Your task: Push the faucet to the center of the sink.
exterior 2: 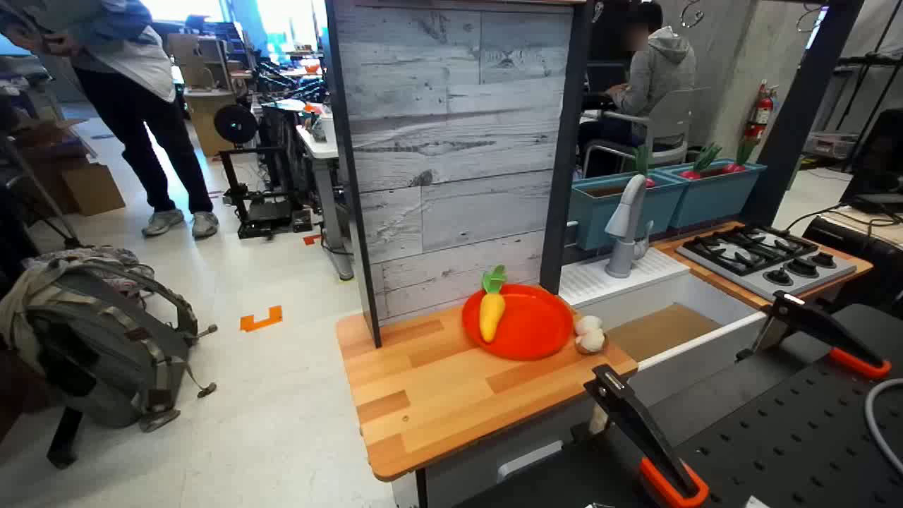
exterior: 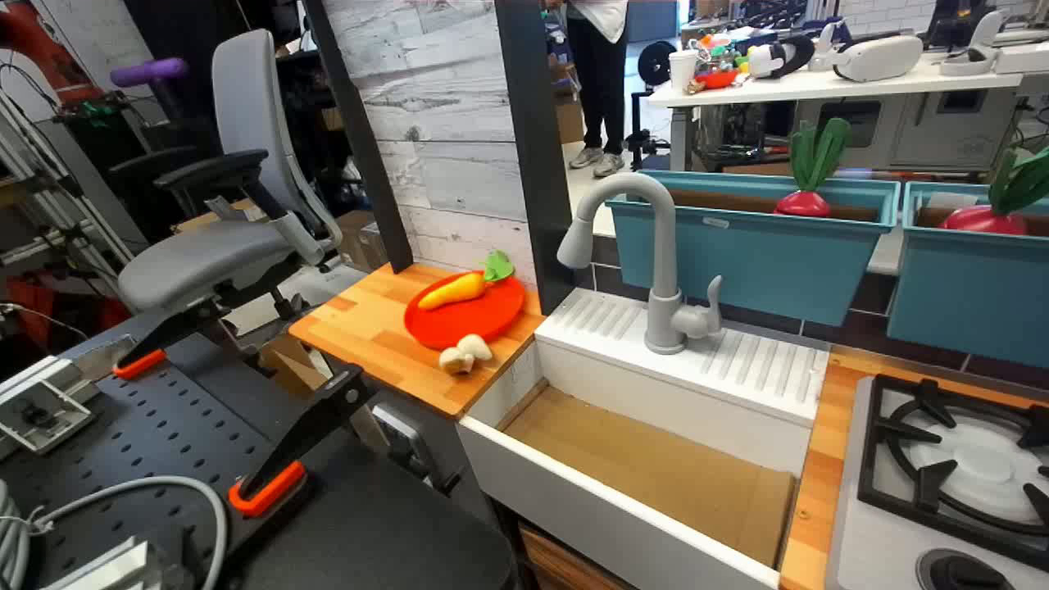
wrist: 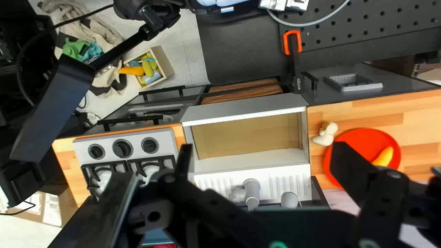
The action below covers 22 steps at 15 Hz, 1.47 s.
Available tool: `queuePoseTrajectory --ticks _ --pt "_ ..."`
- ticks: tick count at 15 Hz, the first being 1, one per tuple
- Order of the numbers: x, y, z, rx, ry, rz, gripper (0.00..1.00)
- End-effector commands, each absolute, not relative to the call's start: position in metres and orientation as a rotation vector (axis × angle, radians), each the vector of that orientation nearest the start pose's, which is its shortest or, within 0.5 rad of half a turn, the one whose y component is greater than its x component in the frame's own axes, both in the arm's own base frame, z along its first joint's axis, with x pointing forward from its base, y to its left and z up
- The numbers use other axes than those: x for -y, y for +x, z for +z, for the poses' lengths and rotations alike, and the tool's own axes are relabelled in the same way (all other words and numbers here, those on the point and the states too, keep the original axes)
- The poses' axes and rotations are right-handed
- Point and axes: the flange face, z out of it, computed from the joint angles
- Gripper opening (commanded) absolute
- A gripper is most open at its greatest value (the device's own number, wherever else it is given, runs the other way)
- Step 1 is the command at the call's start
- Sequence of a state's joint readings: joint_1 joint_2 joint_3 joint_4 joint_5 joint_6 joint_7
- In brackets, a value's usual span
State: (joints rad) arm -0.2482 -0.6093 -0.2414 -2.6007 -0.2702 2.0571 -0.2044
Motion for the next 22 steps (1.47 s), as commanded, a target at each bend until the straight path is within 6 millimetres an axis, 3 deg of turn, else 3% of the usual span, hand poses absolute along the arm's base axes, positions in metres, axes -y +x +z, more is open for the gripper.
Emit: queuePoseTrajectory --ticks 1,8,10,16,22 --pt "0.187 0.319 0.451 -0.207 -3.253 -0.036 1.0" --pt "0.187 0.319 0.451 -0.207 -3.253 -0.036 1.0" --pt "0.185 0.334 0.443 -0.276 -3.218 -0.053 1.0" --pt "0.155 0.394 0.407 -0.509 -3.087 -0.12 1.0" --pt "0.137 0.474 0.372 -0.754 -2.911 -0.153 1.0"
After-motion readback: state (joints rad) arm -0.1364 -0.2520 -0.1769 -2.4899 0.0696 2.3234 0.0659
